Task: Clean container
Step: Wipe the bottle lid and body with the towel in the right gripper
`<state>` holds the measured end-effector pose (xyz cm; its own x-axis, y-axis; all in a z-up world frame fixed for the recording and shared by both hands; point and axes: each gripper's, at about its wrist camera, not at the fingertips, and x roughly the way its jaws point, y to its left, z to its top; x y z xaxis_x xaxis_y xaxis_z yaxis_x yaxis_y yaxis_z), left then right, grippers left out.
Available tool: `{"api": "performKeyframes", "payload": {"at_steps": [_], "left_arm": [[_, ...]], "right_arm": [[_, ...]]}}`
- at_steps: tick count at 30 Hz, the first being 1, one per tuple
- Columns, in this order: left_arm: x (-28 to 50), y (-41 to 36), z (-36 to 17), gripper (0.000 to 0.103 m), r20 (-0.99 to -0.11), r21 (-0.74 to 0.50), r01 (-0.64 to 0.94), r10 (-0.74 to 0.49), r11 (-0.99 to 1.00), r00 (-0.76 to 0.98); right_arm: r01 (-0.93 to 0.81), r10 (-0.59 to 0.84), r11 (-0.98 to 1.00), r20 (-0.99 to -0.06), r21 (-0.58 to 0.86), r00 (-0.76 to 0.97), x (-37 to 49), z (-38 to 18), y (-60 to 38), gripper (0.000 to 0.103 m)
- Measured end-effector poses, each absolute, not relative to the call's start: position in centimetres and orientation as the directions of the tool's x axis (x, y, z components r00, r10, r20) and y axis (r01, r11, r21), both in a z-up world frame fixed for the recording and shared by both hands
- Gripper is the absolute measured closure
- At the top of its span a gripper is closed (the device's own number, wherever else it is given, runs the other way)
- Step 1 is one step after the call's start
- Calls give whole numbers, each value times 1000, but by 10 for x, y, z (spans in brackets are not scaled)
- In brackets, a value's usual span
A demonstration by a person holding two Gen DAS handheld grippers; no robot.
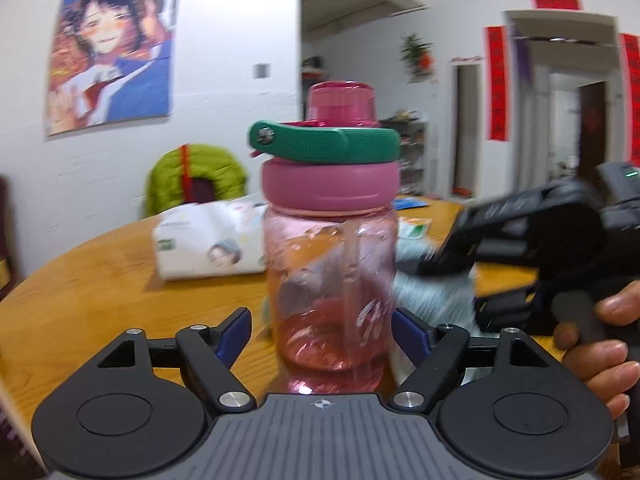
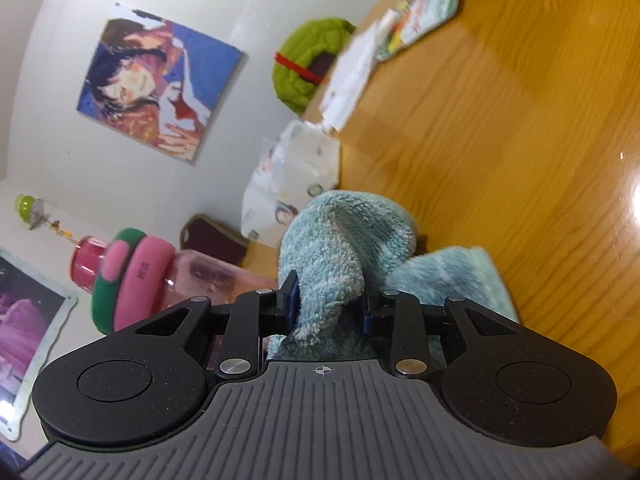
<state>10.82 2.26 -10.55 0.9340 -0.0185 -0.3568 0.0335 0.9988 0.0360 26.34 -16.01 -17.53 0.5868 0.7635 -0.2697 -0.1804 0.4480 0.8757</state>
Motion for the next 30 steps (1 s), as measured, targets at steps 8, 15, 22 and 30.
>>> {"api": "performKeyframes", "payload": {"at_steps": [8,15,22,30], "left_arm": [[101,12,-108,27,-344,64,71,-45,995,938],[114,28,-109,33,-312,66,108,-82,992,946],[116,30,-109,36,-312,58,107,-84,993,946],[114,27,-110,37,-314,49,140,-118,989,942]], "right_arm": [[-276,774,408,-169,870,610,254,-159,-164,70],[-261,786,429,-215,865,579,250,-154,-164,70],[-247,774,481,-276,841,569,251,-156,-160,70],[-374,800,165,99,913,592,236,-148,-191,71]]}}
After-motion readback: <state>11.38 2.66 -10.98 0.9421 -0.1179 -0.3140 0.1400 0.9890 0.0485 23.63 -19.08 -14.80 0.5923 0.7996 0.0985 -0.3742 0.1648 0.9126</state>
